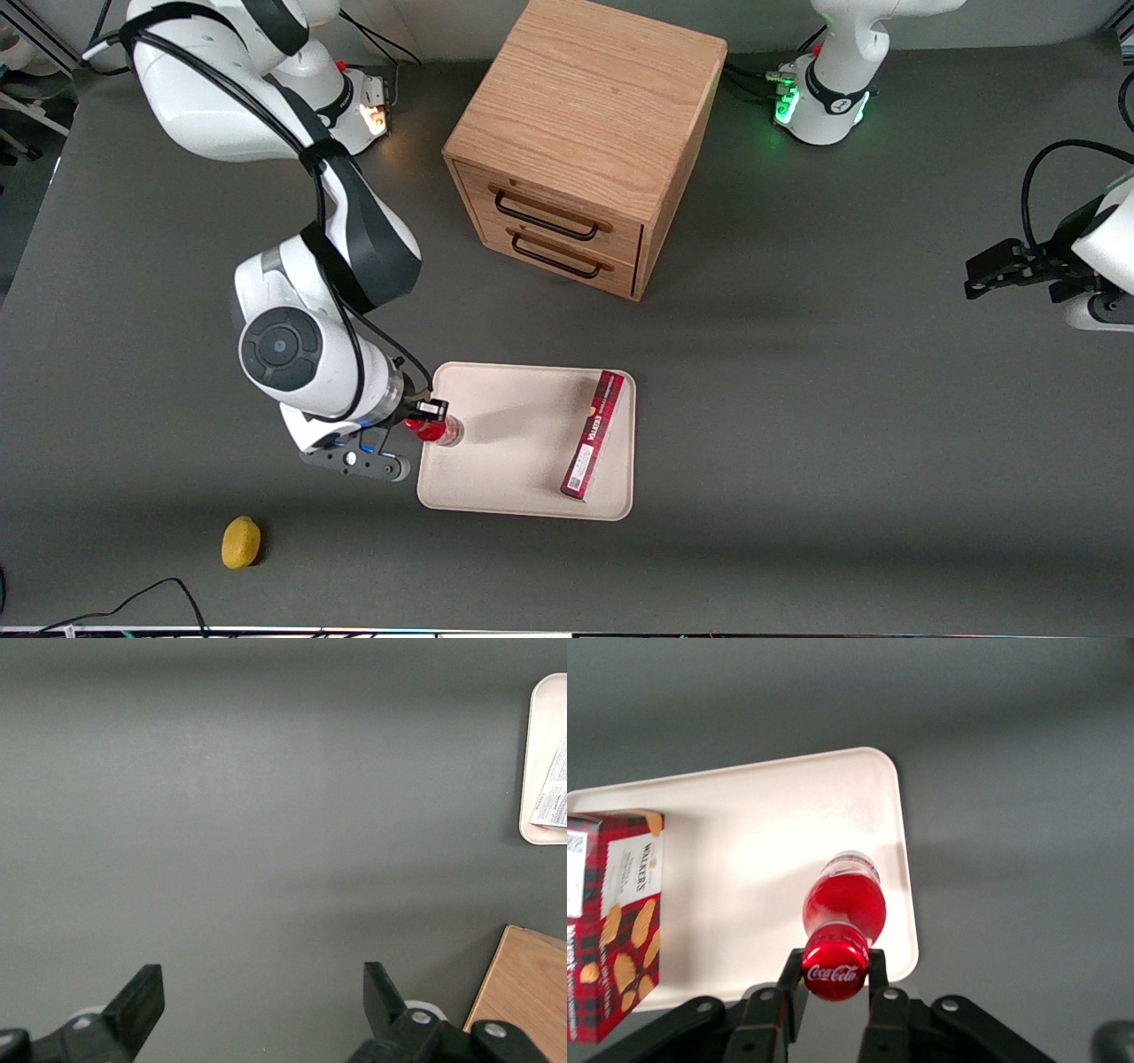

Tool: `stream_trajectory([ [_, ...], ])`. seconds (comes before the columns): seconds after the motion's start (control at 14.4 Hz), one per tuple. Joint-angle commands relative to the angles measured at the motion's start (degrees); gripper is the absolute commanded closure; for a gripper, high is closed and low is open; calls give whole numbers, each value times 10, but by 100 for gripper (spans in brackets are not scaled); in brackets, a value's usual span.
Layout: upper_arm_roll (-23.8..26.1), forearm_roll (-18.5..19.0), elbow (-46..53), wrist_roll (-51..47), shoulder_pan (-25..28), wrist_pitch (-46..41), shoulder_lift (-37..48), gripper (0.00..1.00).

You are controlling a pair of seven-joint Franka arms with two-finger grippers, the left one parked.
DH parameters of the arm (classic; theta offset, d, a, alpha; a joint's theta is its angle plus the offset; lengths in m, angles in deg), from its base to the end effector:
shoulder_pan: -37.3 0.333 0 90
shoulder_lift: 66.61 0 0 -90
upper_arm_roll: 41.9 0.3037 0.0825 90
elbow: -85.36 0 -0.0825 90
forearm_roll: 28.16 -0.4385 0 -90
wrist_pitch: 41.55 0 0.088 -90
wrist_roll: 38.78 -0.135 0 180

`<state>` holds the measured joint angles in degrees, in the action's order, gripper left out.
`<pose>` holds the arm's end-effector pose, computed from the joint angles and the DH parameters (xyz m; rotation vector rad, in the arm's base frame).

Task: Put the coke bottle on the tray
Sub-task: 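Lower the bottle onto the tray beside the biscuit box and release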

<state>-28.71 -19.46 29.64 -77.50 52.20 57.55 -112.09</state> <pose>0.7417 0.3100 0.3536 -3.1207 0.3531 0.0395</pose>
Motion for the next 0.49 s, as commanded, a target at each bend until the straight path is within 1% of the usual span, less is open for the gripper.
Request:
stream_trajectory([
  [0.0, 0, 17, 32, -11, 3, 22, -29, 100],
  [0.28, 0, 43, 28, -15, 0, 59, -54, 100],
  [0.35, 0, 44, 28, -15, 0, 64, -59, 100],
  [0.42, 0, 45, 28, -14, 0, 65, -61, 98],
])
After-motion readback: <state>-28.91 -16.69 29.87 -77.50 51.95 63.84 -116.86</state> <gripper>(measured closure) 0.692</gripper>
